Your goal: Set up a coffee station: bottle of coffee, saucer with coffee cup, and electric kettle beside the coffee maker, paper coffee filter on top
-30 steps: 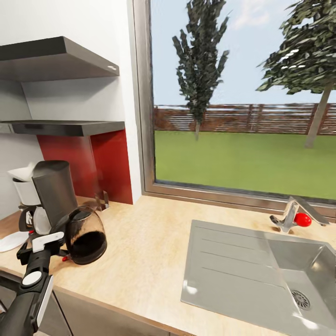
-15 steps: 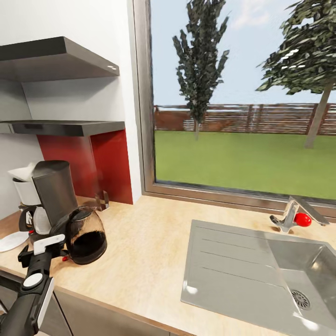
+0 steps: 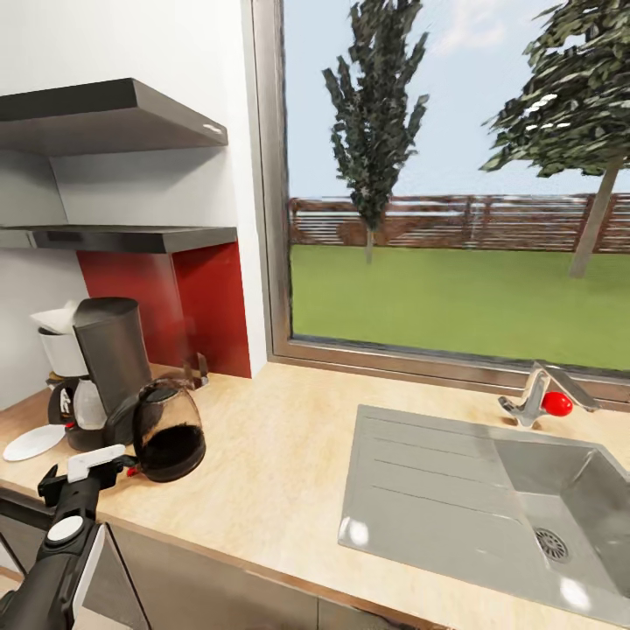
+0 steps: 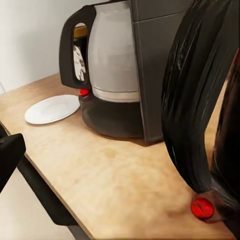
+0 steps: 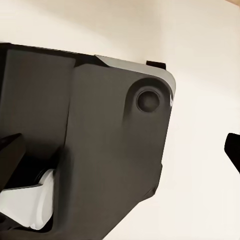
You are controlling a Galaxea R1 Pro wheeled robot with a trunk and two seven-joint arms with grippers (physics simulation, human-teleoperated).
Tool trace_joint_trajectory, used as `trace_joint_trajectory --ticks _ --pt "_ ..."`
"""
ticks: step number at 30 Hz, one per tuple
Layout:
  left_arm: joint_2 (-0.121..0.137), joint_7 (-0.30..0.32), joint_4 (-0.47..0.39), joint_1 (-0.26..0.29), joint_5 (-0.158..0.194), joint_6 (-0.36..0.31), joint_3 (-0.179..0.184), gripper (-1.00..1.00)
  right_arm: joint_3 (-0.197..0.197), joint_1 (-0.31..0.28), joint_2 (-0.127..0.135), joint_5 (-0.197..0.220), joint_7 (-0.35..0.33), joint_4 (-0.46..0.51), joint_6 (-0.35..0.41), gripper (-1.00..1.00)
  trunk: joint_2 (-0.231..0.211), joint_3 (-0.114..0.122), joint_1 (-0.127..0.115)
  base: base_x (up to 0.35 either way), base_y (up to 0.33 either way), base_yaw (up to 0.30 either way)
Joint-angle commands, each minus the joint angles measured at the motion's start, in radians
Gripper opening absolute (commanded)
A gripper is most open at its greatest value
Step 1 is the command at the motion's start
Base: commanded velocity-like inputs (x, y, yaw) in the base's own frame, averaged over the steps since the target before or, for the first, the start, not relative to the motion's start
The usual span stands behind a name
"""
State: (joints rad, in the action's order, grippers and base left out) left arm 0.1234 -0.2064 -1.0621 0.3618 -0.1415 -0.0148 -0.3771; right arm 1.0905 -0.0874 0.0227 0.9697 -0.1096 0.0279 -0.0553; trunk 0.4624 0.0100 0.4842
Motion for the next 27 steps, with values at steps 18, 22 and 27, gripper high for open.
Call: trace_joint_trajectory --ticks 18,22,27 --pt "-0.002 -0.002 -0.011 0.0 -0.006 -0.001 0.001 1.0 0.008 0.0 0.0 0.011 -0.004 0.001 -0.003 1.0 0.001 0.0 0.0 -0.18 0.0 0.0" --pt "-0.002 -0.002 -0.013 0.0 -0.006 -0.002 0.001 1.0 0.008 0.0 -0.001 0.011 -0.004 0.001 -0.003 1.0 0.001 0.0 0.0 -0.036 0.0 0.0" --pt "-0.002 0.003 -0.013 0.0 -0.006 -0.002 0.001 1.0 0.008 0.0 -0.002 0.011 -0.003 0.001 -0.003 1.0 0.001 0.0 0.0 -0.008 0.0 0.0"
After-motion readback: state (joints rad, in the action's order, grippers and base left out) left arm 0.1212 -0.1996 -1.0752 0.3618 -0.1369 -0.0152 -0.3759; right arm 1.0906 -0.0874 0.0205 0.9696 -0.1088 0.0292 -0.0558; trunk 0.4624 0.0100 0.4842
